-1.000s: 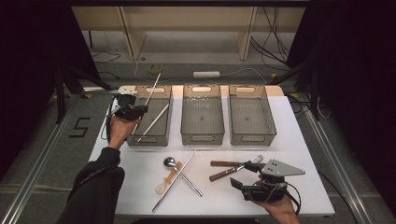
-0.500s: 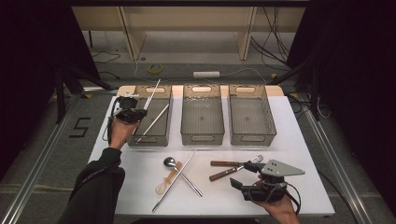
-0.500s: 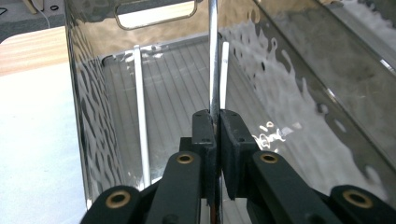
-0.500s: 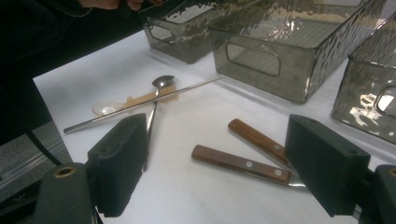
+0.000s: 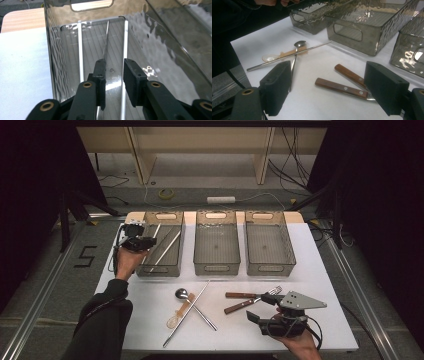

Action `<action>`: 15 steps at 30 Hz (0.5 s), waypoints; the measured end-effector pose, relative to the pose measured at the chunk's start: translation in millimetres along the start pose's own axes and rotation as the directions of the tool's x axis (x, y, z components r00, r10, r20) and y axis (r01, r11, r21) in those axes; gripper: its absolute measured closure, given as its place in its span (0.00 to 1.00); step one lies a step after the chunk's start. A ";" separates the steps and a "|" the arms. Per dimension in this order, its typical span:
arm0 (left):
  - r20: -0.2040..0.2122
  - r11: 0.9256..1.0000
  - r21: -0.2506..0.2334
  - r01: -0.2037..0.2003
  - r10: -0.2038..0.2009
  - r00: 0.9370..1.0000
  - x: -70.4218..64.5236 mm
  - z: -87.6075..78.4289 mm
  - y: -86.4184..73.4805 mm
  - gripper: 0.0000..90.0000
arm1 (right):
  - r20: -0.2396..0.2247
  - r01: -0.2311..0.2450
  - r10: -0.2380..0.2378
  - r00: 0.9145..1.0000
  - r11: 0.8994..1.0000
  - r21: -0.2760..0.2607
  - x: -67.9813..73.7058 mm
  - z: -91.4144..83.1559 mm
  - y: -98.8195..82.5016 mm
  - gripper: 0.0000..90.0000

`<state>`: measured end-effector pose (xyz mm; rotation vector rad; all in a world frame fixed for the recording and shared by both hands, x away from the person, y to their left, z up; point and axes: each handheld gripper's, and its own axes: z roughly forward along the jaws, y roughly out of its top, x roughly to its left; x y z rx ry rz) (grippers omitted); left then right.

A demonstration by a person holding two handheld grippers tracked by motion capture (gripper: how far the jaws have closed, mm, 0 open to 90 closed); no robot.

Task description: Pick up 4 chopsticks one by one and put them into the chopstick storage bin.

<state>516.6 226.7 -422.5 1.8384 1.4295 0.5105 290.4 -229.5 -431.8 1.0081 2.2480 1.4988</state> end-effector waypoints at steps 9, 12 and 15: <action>0.103 1.000 -0.017 0.018 -0.017 0.995 -22.0 -32.8 -10.3 0.47 | 0.001 -0.003 0.003 1.000 1.000 0.000 0.0 0.2 0.0 0.26; 0.126 1.000 -0.027 0.000 0.003 0.992 -32.4 -42.4 -16.5 0.41 | 0.004 0.000 0.000 1.000 1.000 0.001 0.4 0.2 -0.1 0.26; 0.127 0.999 -0.013 -0.043 0.044 0.991 -42.0 -47.8 -18.6 0.38 | 0.005 -0.001 0.001 1.000 1.000 0.002 0.3 0.5 0.1 0.26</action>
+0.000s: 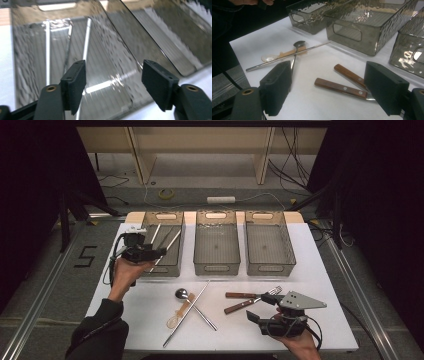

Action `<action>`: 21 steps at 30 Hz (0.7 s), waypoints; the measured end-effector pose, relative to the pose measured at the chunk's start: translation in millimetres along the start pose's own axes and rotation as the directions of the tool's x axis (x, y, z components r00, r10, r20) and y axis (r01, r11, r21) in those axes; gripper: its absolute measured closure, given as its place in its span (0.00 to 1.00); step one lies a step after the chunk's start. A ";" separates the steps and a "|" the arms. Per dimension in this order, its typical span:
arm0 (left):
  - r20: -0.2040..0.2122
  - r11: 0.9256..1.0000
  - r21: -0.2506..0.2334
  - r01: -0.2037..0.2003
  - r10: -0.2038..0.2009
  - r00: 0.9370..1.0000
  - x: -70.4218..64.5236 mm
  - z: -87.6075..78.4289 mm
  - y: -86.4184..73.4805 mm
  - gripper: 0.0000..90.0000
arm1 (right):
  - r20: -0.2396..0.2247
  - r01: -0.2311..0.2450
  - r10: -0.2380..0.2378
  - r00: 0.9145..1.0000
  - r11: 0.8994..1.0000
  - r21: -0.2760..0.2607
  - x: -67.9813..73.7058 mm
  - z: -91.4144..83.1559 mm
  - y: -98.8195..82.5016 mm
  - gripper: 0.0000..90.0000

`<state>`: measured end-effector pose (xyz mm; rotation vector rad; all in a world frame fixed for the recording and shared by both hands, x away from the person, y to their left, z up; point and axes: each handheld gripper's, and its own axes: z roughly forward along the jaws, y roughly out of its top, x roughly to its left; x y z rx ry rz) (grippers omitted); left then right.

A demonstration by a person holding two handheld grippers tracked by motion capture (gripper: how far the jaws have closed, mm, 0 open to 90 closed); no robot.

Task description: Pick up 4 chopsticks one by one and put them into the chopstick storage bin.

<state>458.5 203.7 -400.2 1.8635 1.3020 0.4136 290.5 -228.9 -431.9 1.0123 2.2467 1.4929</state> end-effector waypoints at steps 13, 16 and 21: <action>0.030 0.996 0.043 -0.073 0.072 0.997 -27.9 -12.4 -17.6 0.31 | 0.010 0.009 -0.009 1.000 1.000 -0.004 -0.3 -1.2 -0.2 0.26; 0.042 0.995 0.047 -0.088 0.086 0.995 -34.1 -16.5 -21.7 0.30 | 0.009 0.007 -0.007 1.000 1.000 -0.005 -0.4 -1.1 0.1 0.26; 0.059 0.993 0.052 -0.104 0.101 0.993 -42.9 -23.2 -28.1 0.29 | 0.009 0.007 -0.007 1.000 1.000 -0.003 0.1 -0.9 0.1 0.26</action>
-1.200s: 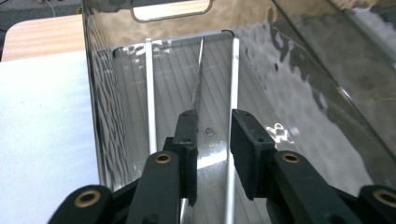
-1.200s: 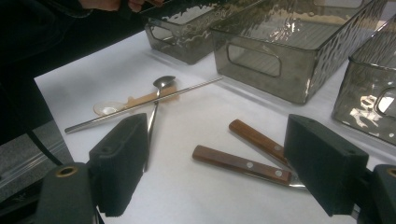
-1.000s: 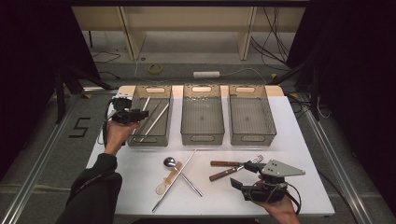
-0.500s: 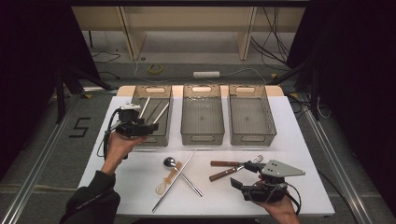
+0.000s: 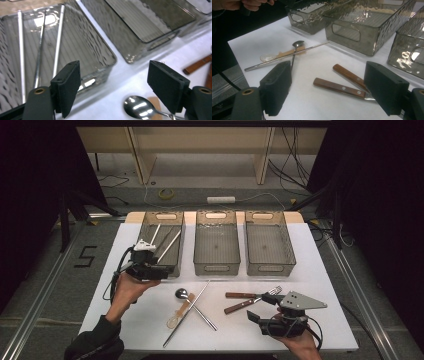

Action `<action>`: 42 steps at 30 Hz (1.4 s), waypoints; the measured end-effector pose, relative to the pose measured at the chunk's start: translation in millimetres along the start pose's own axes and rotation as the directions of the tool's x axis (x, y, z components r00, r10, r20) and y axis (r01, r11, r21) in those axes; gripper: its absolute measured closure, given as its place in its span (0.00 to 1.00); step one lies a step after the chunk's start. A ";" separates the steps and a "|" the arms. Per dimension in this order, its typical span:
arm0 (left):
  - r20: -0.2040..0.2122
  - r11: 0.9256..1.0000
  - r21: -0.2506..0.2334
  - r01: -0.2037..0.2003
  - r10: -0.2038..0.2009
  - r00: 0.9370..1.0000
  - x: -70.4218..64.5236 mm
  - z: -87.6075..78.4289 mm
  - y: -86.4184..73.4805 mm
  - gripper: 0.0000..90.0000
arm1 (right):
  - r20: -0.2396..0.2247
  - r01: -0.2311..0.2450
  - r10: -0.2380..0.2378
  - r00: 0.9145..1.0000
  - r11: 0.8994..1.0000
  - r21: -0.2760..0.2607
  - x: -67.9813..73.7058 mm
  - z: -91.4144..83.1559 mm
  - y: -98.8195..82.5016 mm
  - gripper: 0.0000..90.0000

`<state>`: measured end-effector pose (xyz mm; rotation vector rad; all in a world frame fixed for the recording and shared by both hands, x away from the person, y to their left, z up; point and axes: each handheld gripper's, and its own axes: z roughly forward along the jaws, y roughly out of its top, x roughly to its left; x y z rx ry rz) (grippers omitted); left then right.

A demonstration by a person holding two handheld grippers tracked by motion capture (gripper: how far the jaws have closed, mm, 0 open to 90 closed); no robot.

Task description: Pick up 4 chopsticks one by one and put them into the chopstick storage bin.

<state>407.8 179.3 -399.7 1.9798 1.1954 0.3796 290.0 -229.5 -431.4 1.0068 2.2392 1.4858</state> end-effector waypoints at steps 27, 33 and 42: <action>0.107 0.992 0.086 -0.098 0.089 0.990 -67.3 -9.8 -53.9 0.27 | 0.003 0.007 -0.007 1.000 1.000 0.007 0.0 0.7 -0.1 0.26; 0.118 0.986 0.115 -0.117 0.104 0.988 -77.6 -7.7 -64.4 0.34 | 0.003 0.006 -0.006 1.000 1.000 0.012 0.6 1.0 -0.2 0.26; 0.137 0.968 0.197 -0.156 0.130 0.982 -90.2 0.2 -75.9 0.49 | 0.002 0.007 -0.007 1.000 1.000 0.012 0.8 1.0 -0.2 0.26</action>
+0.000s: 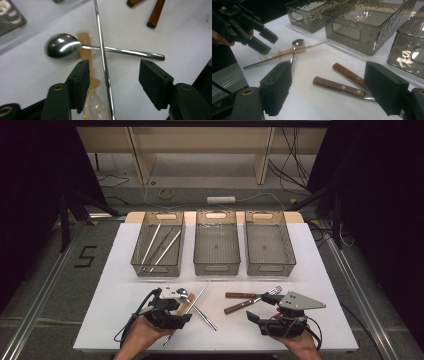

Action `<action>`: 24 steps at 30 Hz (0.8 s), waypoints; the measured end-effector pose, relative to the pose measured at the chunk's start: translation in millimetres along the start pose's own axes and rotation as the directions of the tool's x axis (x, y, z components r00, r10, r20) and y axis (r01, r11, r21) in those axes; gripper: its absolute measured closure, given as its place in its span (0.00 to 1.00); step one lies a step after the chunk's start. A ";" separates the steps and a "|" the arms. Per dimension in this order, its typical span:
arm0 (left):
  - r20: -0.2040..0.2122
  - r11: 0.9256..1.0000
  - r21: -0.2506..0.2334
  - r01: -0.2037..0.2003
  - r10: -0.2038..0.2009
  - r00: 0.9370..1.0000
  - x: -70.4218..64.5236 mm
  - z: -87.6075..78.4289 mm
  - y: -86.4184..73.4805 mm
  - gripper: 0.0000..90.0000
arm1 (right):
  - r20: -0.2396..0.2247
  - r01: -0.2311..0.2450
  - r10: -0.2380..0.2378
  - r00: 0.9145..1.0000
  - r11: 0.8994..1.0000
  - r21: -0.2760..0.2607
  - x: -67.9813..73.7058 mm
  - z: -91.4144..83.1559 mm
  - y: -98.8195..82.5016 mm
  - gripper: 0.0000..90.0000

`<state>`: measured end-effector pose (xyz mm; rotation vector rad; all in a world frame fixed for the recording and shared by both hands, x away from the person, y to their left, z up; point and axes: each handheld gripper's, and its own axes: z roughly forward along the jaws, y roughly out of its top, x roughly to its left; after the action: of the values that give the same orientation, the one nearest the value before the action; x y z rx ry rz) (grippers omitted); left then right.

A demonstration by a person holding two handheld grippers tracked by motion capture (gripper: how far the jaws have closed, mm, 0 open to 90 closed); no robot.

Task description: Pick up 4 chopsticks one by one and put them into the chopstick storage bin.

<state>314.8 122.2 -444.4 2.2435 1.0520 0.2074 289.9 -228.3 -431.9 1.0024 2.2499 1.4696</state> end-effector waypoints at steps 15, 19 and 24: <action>-0.032 0.996 0.080 -0.028 0.030 0.999 -6.5 12.7 -4.0 0.70 | 0.000 0.005 -0.005 1.000 1.000 0.001 0.6 0.5 0.1 0.27; -0.050 0.995 0.096 -0.035 0.040 0.998 -4.9 16.6 -4.5 0.72 | -0.002 0.008 -0.008 1.000 1.000 0.002 0.7 0.8 0.1 0.27; -0.058 0.993 0.109 -0.035 0.041 0.997 -5.2 20.7 -4.4 0.75 | -0.002 0.007 -0.007 1.000 1.000 0.002 0.5 1.1 -0.1 0.27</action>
<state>316.7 110.3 -462.6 2.3685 1.0752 0.2407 290.1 -227.2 -432.3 0.9930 2.2542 1.4665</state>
